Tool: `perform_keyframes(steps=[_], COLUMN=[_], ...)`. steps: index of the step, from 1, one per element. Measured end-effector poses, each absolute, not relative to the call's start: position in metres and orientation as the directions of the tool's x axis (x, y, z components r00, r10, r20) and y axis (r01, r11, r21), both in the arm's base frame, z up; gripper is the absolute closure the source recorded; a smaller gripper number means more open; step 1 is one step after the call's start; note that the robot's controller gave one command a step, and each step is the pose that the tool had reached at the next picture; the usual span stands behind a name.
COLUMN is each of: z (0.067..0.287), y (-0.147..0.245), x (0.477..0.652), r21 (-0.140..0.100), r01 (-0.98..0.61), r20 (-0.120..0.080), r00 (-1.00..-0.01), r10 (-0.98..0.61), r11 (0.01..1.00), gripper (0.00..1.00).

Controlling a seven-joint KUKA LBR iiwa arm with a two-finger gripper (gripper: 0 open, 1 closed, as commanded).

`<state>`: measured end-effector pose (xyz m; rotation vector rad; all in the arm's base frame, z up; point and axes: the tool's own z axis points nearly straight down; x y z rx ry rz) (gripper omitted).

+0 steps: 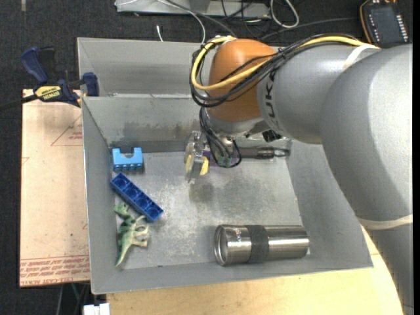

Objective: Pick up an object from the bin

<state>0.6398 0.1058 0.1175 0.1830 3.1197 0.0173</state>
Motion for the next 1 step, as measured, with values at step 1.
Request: perform_keyframes(steps=[1], z=[0.1053], y=[0.0603], x=[0.6235], r21=[0.009], r01=[0.273], r20=[-0.004], r00=[-0.962], r10=[0.273], r11=[0.962], gripper=[1.0])
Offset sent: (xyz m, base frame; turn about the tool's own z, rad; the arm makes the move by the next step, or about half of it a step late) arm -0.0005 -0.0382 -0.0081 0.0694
